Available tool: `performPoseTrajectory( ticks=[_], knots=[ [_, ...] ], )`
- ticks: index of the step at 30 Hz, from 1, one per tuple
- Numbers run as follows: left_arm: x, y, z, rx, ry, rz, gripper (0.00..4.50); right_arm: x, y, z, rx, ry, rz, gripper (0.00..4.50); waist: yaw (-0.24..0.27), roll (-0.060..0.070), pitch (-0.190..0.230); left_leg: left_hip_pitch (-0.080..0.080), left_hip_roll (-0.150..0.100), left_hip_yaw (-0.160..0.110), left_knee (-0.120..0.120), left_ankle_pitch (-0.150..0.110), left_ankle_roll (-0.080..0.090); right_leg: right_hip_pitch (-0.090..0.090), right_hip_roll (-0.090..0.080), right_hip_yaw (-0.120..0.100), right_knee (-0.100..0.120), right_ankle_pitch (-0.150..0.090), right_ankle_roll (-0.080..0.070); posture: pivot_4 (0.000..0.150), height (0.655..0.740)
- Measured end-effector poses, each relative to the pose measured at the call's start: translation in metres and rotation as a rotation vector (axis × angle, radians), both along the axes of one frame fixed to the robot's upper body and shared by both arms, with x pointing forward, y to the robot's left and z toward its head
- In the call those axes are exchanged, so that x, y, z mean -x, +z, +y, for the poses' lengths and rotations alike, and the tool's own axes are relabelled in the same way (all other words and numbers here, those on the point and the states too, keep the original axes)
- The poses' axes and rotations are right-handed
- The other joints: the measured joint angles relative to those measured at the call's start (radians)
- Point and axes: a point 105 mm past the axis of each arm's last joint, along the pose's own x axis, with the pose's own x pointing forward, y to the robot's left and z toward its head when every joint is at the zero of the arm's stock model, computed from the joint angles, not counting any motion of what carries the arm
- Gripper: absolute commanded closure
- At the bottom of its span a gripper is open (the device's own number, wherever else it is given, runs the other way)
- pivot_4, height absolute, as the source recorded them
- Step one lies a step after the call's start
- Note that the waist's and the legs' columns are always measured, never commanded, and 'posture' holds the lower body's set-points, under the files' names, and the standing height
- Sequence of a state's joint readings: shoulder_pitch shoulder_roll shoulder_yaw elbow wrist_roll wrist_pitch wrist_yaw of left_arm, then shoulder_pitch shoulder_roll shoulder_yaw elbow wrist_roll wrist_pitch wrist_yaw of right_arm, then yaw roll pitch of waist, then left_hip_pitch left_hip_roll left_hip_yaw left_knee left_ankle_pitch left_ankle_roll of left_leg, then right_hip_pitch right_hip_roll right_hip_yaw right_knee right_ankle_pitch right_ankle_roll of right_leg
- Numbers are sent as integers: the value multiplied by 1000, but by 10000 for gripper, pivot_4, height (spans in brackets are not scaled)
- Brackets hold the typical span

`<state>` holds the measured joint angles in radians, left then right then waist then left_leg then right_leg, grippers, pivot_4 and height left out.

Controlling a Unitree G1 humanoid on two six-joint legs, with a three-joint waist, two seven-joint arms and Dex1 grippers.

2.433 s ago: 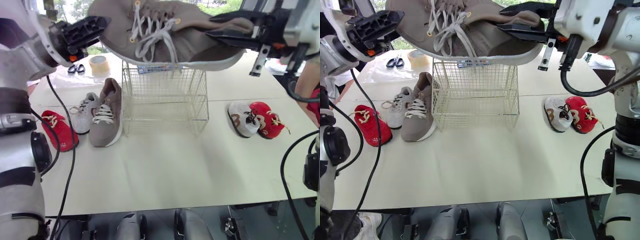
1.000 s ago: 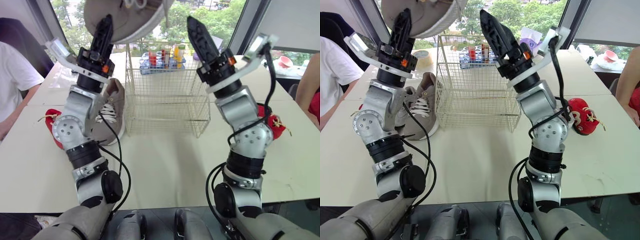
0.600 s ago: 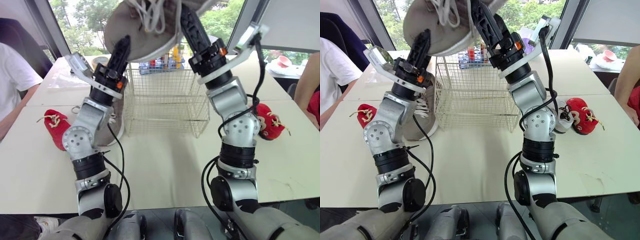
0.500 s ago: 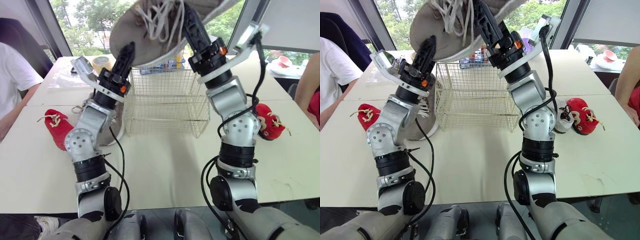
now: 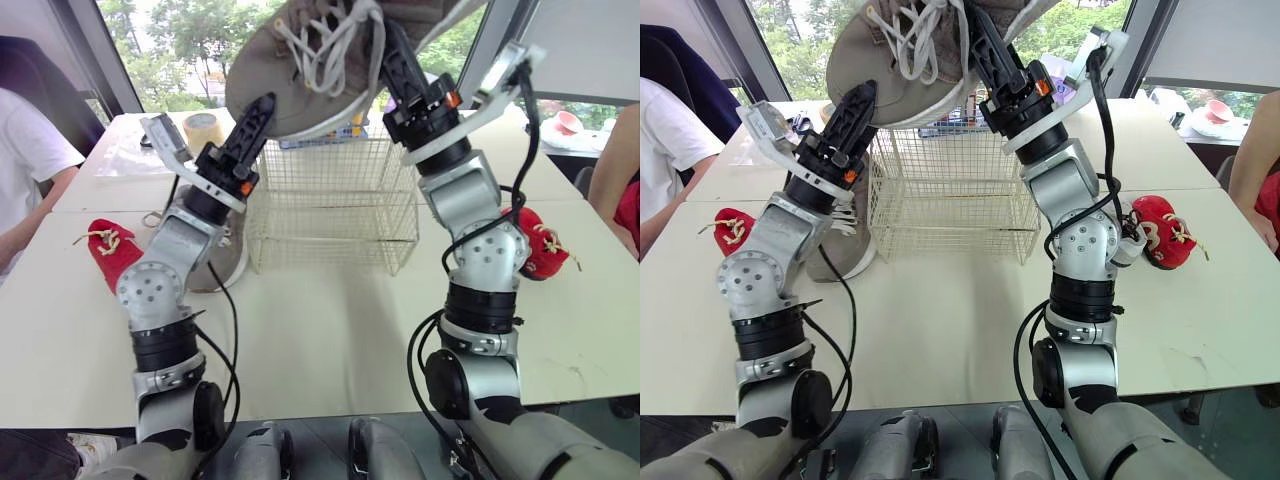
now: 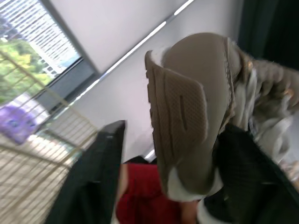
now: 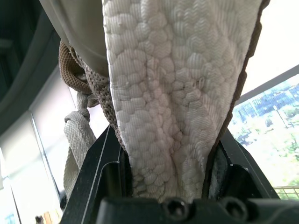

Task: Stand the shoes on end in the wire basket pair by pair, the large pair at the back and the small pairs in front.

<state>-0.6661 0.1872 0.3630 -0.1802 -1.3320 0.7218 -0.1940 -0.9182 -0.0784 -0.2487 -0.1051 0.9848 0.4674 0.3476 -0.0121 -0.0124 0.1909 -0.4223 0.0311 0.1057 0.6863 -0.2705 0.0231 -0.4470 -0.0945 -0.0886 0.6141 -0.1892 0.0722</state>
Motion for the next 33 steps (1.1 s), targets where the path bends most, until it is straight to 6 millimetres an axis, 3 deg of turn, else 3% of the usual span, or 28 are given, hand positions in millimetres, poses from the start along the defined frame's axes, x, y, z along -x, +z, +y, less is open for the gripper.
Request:
performPoseTrajectory(
  ticks=[1,8,12,14,17,20,25,33],
  knots=[
    [2,-1,1,-41,12,-3,287,1,3,-3,3,-13,-23,29686,1,0,0,0,0,0,0,0,0,0,0,0,0,0,0,1500,7400],
    [15,0,-1,-290,127,-34,287,13,48,-18,127,-65,-234,29686,1,0,0,0,0,0,0,-1,2,0,-1,0,-1,0,0,1500,7400],
    [28,-5,10,-524,284,-68,287,-6,93,-62,274,-288,-373,29686,1,1,1,1,-1,0,-2,-2,2,0,-1,0,-2,0,0,1500,7400],
    [31,-13,15,-603,317,-60,287,-15,102,-75,361,-386,-415,29686,-1,1,1,1,-1,1,-3,-2,2,-1,-1,1,-2,0,0,1500,7400],
    [39,-34,22,-705,323,-27,287,-33,94,-77,535,-437,-447,29686,-13,1,1,3,0,4,-4,-1,2,-1,0,3,-1,0,0,1500,7400],
    [48,-53,29,-736,305,27,287,-52,73,-78,693,-424,-429,29686,-12,2,1,2,1,4,-4,0,-1,-3,1,3,-1,0,-1,1500,7400],
    [58,-49,34,-741,322,4,287,-66,49,-75,817,-367,-373,29686,0,2,2,-2,0,4,-4,2,-5,-6,-1,2,-1,0,-1,1500,7400],
    [57,-50,37,-727,343,11,287,-81,16,-64,1006,-337,-320,29686,-3,2,2,-3,0,4,-3,3,-5,-8,-1,2,0,0,-1,1500,7400]
  ],
)
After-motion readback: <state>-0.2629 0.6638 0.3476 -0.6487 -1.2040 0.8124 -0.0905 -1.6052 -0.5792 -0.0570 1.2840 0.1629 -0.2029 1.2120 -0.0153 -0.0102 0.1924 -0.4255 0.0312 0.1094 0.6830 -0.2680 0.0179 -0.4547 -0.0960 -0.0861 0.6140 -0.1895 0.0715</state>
